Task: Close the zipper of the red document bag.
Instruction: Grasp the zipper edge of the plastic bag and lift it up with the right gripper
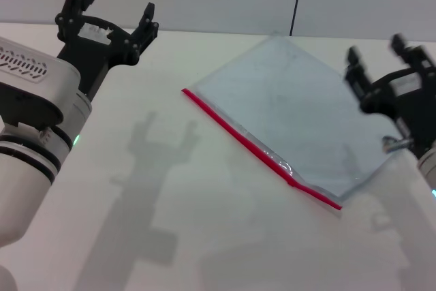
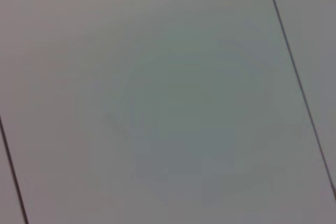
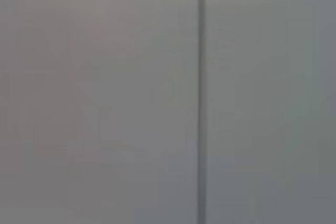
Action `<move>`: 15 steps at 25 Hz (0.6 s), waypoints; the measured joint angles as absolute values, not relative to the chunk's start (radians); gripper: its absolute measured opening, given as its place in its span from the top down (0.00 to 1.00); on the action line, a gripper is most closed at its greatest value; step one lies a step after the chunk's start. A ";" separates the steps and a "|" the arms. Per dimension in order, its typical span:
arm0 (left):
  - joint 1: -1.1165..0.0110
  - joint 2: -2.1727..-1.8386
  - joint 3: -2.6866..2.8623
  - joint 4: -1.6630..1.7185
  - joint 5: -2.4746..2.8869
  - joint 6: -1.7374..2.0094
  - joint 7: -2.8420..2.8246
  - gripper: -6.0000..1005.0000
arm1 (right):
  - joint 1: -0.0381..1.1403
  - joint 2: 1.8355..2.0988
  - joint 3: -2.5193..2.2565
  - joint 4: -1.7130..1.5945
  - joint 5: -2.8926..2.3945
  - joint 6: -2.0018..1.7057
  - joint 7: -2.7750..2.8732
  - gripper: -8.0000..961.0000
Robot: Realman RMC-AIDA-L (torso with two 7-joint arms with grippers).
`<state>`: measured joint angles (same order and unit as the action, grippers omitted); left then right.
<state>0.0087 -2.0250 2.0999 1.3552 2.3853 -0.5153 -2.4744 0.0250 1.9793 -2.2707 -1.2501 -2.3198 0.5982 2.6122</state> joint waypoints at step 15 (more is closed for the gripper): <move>0.020 -2.025 2.091 1.361 2.307 -0.514 -2.370 0.15 | -0.113 2.014 -2.043 -1.528 -2.346 -0.168 2.086 0.31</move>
